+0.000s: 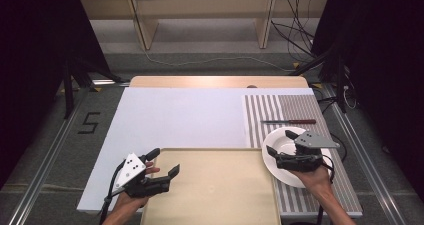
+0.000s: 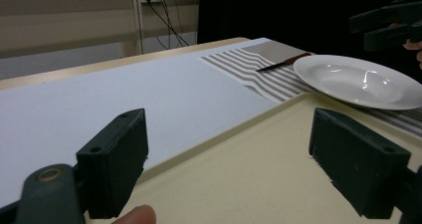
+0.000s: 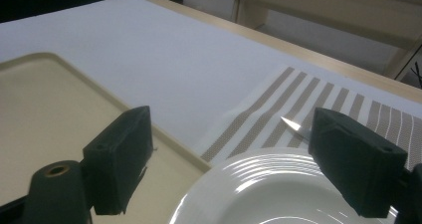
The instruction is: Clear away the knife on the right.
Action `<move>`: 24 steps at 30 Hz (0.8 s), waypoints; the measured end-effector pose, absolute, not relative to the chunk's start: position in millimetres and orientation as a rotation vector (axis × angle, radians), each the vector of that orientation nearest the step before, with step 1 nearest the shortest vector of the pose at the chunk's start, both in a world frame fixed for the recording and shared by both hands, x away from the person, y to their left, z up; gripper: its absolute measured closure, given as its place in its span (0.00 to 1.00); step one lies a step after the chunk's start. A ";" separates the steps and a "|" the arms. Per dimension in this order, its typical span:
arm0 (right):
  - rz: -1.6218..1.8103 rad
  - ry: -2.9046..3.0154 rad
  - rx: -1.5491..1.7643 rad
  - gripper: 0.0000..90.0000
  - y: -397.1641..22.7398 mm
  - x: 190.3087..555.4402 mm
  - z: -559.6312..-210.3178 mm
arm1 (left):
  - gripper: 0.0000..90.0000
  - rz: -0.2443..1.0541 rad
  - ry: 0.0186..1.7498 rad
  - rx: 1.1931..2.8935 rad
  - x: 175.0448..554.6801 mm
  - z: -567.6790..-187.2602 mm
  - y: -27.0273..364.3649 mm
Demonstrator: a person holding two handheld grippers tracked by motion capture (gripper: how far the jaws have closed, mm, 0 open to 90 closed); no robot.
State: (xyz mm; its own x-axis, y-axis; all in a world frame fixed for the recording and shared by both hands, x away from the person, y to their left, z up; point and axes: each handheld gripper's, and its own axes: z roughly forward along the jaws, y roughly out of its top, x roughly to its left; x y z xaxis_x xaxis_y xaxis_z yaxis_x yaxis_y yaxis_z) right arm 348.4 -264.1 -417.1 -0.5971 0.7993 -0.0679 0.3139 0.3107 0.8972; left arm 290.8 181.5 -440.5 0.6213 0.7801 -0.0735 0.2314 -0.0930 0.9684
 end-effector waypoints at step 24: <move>1.166 2.039 1.076 0.21 -281.1 377.5 -425.5 | 0.17 0.569 0.851 1.641 290.5 -440.5 181.9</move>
State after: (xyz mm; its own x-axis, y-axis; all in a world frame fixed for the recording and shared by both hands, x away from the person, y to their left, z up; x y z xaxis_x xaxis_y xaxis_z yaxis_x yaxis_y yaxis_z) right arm 377.5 -281.1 -425.5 -0.5276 0.8466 -0.0701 0.3686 0.3026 0.8790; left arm 290.5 181.9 -440.5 0.6205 0.7808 -0.0728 0.2309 -0.0932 0.9685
